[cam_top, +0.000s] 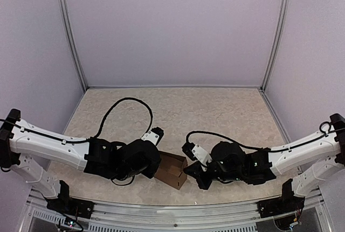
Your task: Fold the paper box
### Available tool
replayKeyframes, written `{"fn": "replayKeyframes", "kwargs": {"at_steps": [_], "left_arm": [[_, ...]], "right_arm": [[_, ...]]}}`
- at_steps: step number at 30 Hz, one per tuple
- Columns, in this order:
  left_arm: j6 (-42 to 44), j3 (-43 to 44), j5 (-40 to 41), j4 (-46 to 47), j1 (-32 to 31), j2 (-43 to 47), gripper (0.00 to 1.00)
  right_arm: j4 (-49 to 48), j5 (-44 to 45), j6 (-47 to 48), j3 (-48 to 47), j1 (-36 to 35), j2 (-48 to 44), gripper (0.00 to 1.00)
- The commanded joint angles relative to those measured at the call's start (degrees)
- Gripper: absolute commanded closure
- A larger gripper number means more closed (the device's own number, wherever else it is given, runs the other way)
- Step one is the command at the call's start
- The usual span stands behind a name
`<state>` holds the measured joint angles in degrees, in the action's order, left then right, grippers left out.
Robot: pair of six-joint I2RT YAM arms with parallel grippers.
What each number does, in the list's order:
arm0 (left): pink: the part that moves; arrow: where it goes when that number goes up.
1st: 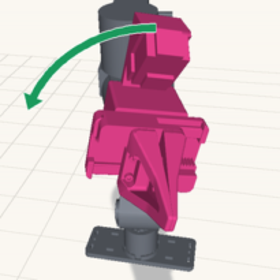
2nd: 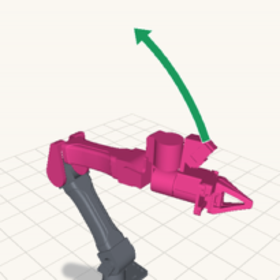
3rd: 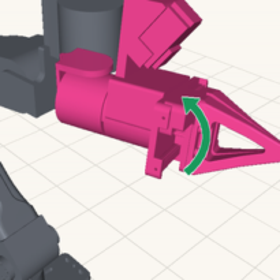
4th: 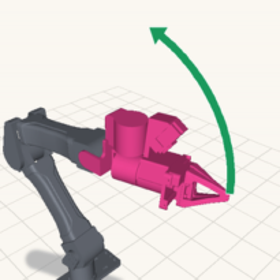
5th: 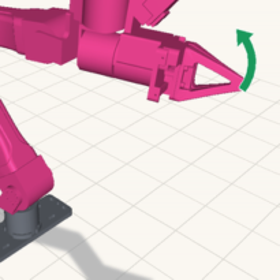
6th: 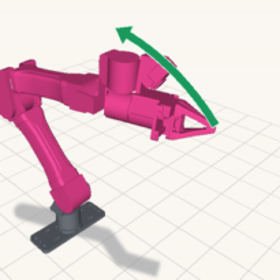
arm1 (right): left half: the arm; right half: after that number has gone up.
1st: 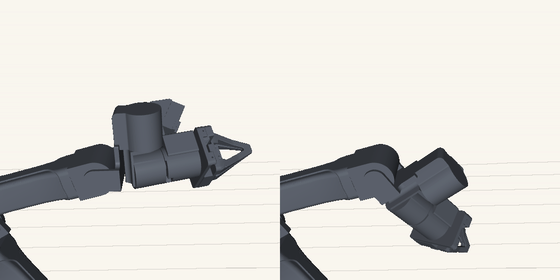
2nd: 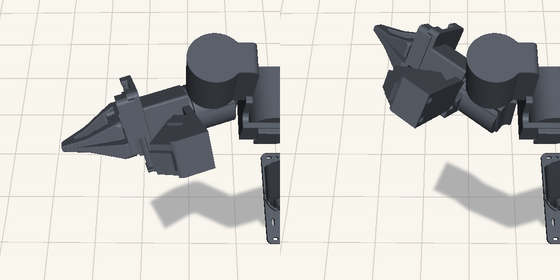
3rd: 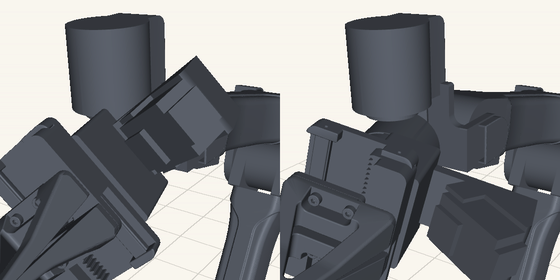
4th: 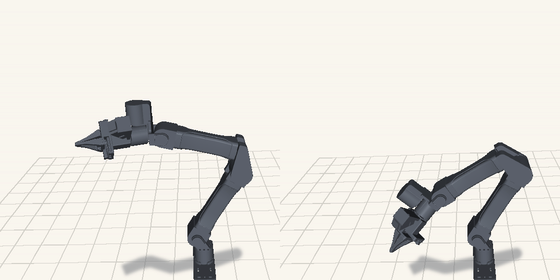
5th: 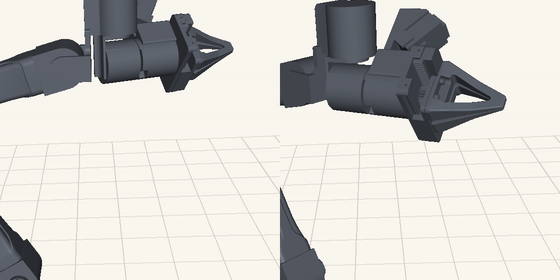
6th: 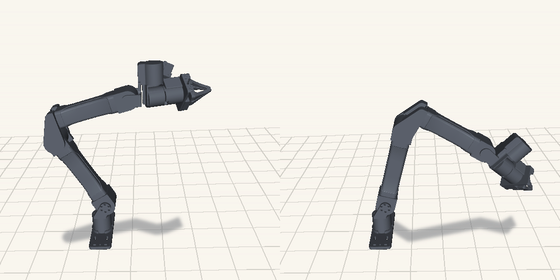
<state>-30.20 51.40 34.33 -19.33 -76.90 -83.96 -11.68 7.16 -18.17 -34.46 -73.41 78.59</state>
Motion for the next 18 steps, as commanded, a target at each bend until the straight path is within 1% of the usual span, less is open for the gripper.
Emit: {"fn": "replayKeyframes", "kwargs": {"at_steps": [1, 7, 12, 16, 18], "left_arm": [[0.0, 0.0, -7.1, -5.5, -1.4, -3.3, 1.0], [-0.7, 0.1, -6.0, -6.1, -1.5, -3.6, 1.0], [-3.6, 0.7, -4.6, -8.1, -1.5, -3.7, 1.0], [-6.8, 2.7, -3.2, -11.6, -1.5, -4.7, 1.0], [-8.1, 3.8, -2.8, -13.1, -1.5, -5.4, 1.0]], "right_arm": [[2.5, 4.5, -1.6, -2.1, -0.6, 1.7, 1.0], [4.6, 4.5, -1.7, -1.8, -0.7, -0.5, 1.0], [6.6, 5.0, -2.4, -0.7, -0.8, -4.2, 1.0], [9.2, 5.1, -3.5, -0.3, -1.0, -7.7, 0.9], [10.6, 4.7, -4.1, -0.4, -1.2, -9.3, 0.86]]}}
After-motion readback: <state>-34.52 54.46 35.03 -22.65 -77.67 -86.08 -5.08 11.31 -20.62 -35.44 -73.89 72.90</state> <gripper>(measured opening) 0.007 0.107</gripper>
